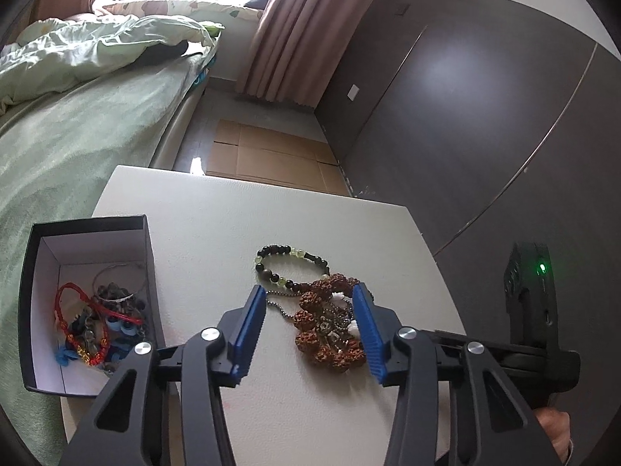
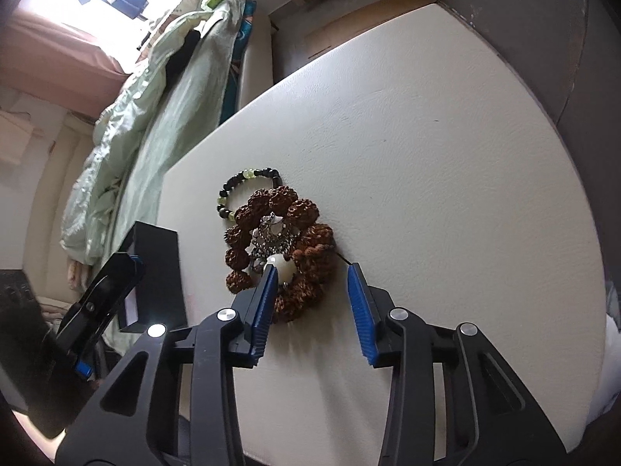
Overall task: Organize jewelry
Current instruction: 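Move the open right gripper back over the remaining bracelet pile, then lower the right gripper and close it on the brown rudraksha bead bracelet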
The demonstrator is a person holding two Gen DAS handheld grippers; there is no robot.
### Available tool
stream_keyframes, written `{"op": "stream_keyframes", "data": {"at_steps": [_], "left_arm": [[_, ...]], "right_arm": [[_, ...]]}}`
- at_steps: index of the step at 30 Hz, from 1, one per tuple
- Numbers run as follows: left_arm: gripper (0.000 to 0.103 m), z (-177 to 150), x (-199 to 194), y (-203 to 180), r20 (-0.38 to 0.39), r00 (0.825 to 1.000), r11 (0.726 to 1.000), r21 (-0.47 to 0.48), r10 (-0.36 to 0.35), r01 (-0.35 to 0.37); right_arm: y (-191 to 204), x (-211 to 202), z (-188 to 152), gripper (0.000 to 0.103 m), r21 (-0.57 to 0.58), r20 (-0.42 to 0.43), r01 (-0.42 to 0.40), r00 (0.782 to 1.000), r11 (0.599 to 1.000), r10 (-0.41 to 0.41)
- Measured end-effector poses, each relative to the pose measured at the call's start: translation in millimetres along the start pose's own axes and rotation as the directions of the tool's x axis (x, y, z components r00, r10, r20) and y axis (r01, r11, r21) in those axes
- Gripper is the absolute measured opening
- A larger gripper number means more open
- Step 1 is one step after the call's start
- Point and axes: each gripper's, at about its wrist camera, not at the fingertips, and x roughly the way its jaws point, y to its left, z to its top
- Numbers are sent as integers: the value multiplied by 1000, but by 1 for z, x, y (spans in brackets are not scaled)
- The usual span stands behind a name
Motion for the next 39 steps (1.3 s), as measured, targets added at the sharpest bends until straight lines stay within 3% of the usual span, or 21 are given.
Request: {"op": "stream_keyframes", "data": {"at_steps": [6,16,26,29,31,34,39], "left_arm": [[44,-4,0,9,5,1000,1000,-6,23,-23],[44,-7,-2,15,11,999,999,-20,44,-44],[44,-5,-6,12,56,998,999,-53,13,-10],[44,-3,-9,13,80,996,999,-47,27,-23],[44,-2,-8,14,82,996,998,-48,30,-27],[44,-2,-5,12,79,996,998,-37,44,-42],[44,3,1,6,83,996,1000,-16,24,-23]], "right_arm": [[12,9,2,34,-6,18,43,999,999,-43],[0,5,0,30,45,22,53,998,998,-54],[33,20,2,29,-85,81,241,969,967,-235],[38,24,0,20,-129,98,299,953,946,-287],[30,22,1,19,-108,89,259,964,960,-250],[8,9,5,19,3,88,106,990,994,-106],[-2,-16,8,19,31,163,-44,986,999,38]]}}
